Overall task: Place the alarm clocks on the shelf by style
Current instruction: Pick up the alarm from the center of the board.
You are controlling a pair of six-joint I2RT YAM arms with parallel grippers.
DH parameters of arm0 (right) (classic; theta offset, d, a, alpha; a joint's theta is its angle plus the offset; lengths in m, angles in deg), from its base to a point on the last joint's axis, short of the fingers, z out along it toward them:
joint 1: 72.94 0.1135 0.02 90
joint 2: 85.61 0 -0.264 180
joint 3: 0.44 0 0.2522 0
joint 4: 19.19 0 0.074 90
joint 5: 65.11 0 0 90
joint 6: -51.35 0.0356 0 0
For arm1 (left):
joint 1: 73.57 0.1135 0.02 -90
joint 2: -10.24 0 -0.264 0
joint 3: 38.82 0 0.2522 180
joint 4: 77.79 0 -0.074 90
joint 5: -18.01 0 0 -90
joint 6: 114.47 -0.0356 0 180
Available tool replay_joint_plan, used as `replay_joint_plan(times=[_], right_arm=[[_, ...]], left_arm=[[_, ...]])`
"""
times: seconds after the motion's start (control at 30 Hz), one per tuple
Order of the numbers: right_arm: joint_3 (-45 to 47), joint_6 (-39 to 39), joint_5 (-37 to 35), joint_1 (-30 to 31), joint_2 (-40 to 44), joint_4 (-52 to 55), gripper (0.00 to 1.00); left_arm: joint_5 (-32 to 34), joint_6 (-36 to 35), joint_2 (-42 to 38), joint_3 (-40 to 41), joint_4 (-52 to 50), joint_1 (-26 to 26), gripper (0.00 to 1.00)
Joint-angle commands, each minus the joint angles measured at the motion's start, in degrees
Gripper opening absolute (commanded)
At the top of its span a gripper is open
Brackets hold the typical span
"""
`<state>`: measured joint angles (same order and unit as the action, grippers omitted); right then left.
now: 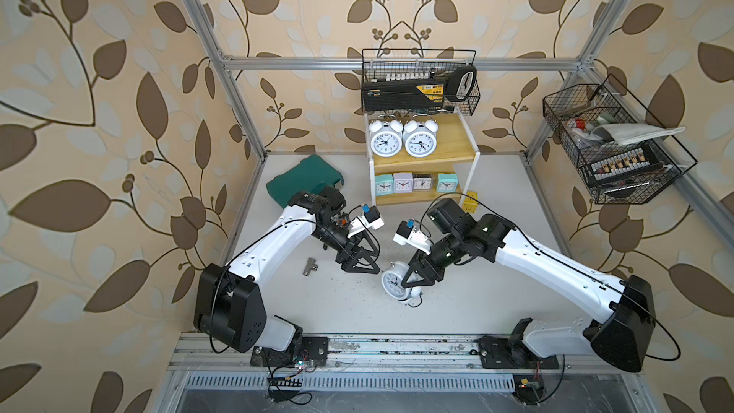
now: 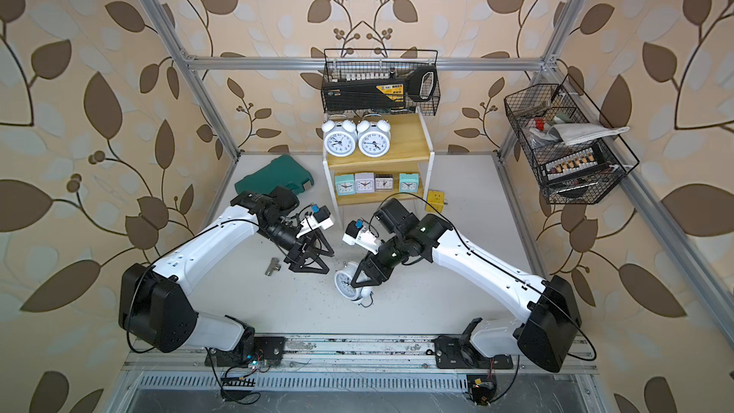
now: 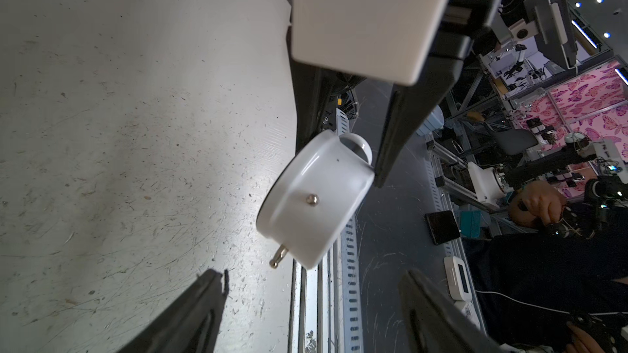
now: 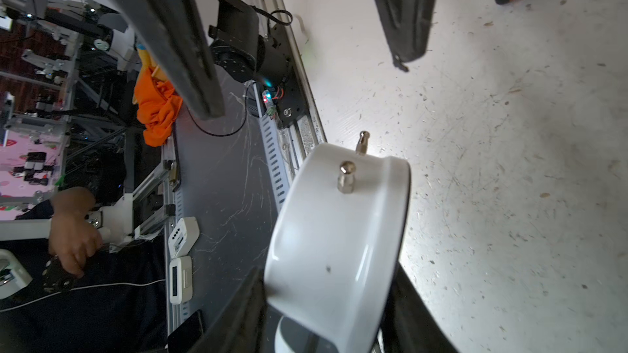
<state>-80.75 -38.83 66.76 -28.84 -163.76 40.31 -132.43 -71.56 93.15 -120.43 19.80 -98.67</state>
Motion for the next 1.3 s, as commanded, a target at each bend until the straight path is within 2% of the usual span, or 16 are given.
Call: replay_joint_plan(times=[0.0,0.33,0.63,0.7,0.8,0.9,1.27], right_arm=[[-2.6,-2.1,8.6,-0.1,-0.6,-3.7,0.37],[-3.8,-3.5,14.6,-1.3,-3.6,-6.0,0.37],[-3.7,-4.0,17.4,-3.0,-4.5,-7.6,0.37],[-3.7,-4.2,18.3,-3.4,-4.9,-7.7,0.37],[-3.8,-4.6,19.6,-3.4,-5.3,-7.9,0.37],[-3.8,-4.8,20.8,-3.4,-5.4,-8.5,0.37],[-2.8,-4.3,24.3,-5.8,-4.9,-11.2,0.37]], left_arm=[[-2.2,-0.8,1.6,-1.3,-1.1,-1.2,0.83],[-5.6,-6.1,3.4,-2.7,-6.7,-3.5,0.73],[-7.9,-12.7,5.7,-4.3,-13.5,-4.3,0.57],[-8.1,-13.7,6.0,-4.5,-14.6,-4.5,0.59],[-7.7,-13.9,6.3,-4.4,-15.0,-4.8,0.69],[-7.6,-13.9,6.4,-4.4,-14.9,-5.1,0.74],[-7.1,-13.7,6.7,-4.2,-14.8,-5.6,0.73]])
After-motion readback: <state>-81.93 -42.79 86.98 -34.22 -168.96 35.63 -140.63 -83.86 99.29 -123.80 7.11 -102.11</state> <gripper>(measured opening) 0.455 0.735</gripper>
